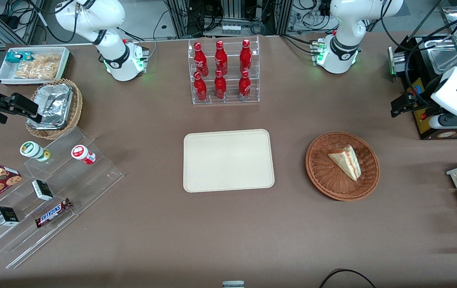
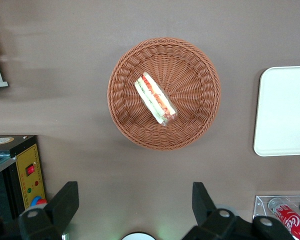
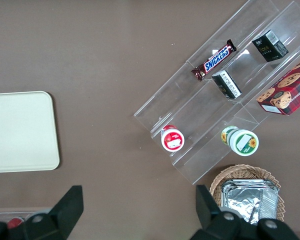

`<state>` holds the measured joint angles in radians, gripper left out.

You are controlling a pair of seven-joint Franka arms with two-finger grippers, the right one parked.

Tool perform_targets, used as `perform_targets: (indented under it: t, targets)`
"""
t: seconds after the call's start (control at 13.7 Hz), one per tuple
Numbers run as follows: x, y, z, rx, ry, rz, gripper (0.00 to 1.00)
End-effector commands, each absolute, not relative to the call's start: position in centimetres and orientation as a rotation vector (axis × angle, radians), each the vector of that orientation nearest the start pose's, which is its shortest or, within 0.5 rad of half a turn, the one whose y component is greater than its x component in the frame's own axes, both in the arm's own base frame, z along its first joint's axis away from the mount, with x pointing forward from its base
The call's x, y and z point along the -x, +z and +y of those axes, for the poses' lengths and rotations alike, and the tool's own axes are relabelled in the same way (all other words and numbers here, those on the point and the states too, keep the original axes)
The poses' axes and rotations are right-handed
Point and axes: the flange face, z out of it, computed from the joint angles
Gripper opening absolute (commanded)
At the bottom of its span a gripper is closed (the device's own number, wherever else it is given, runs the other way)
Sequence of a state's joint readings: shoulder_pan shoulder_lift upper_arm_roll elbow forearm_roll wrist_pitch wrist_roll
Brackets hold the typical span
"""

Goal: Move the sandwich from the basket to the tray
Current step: 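Move the left gripper over the sandwich in the wicker basket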

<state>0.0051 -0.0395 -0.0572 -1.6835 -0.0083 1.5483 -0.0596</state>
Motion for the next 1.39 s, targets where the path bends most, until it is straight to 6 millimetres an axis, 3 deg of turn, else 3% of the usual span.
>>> perform_targets:
  t: [0.0, 0.15, 0.44, 0.66, 0.88, 1.17, 1.31]
  targets:
    - [-54.0, 59.6, -3.0, 3.146, 0.136, 0.009, 1.0]
    - [-54.1, 58.8, -3.1, 3.154, 0.161, 0.013, 1.0]
    - [-55.1, 54.7, -3.2, 3.143, 0.289, 0.01, 1.0]
    - [-56.0, 50.1, -3.1, 3.129, 0.377, 0.009, 1.0]
    - [-55.5, 44.5, -3.8, 3.128, 0.294, 0.03, 1.0]
    - [-54.7, 39.9, -4.6, 3.132, 0.227, 0.047, 1.0]
    - [-54.1, 37.9, -4.7, 3.132, 0.183, -0.048, 1.0]
